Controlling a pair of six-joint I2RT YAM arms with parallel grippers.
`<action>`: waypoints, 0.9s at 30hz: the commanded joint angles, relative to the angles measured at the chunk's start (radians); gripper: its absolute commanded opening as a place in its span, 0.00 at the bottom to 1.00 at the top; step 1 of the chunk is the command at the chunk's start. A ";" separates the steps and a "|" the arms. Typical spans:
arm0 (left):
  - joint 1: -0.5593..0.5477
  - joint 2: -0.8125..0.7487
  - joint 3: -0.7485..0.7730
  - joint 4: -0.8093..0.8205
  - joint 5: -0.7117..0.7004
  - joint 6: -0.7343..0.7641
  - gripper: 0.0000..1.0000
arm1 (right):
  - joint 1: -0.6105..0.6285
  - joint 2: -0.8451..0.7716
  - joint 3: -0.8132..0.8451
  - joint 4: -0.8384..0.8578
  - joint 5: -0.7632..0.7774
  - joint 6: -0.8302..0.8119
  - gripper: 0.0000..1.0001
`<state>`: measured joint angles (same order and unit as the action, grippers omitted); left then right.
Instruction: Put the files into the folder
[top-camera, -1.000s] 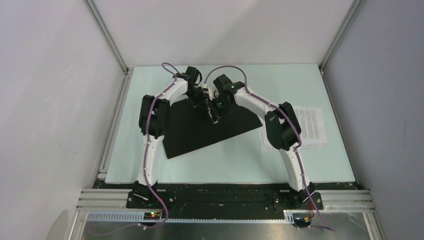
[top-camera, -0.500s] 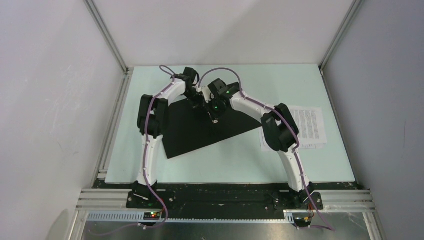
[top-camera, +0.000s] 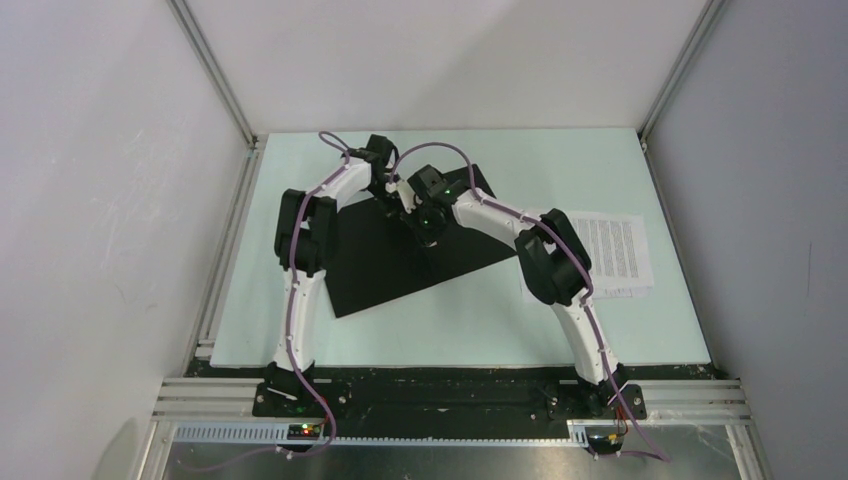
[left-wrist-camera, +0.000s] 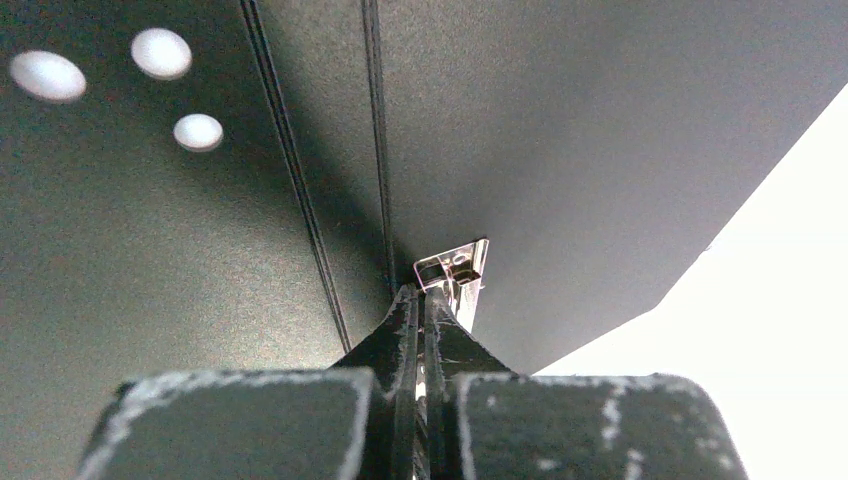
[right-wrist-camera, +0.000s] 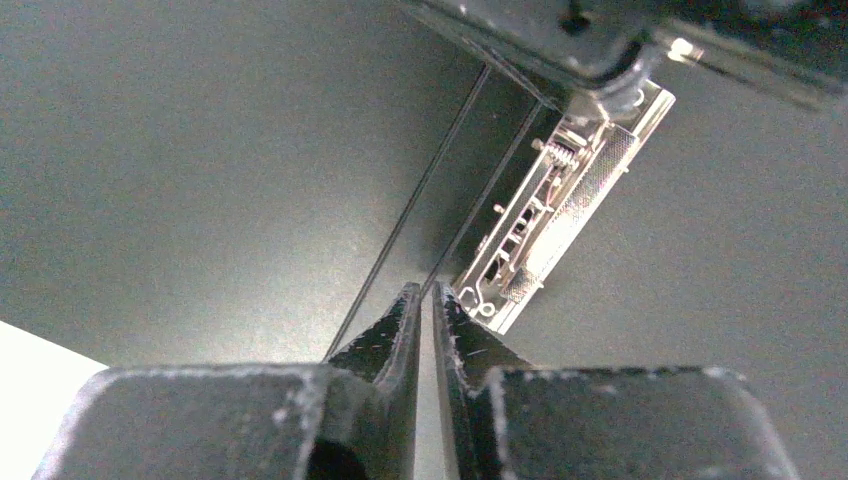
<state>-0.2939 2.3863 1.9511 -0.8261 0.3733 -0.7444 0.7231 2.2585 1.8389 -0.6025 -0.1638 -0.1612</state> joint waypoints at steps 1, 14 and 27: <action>-0.024 0.038 -0.044 -0.027 -0.024 -0.018 0.00 | 0.002 0.012 0.013 0.025 0.045 -0.006 0.15; -0.022 0.038 -0.045 -0.026 -0.026 -0.018 0.00 | 0.002 -0.016 0.046 -0.002 0.042 0.007 0.13; -0.025 0.037 -0.044 -0.025 -0.025 -0.019 0.00 | 0.001 -0.038 0.049 -0.012 0.051 0.005 0.13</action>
<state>-0.2947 2.3863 1.9450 -0.8143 0.3893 -0.7601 0.7254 2.2658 1.8442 -0.6048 -0.1368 -0.1543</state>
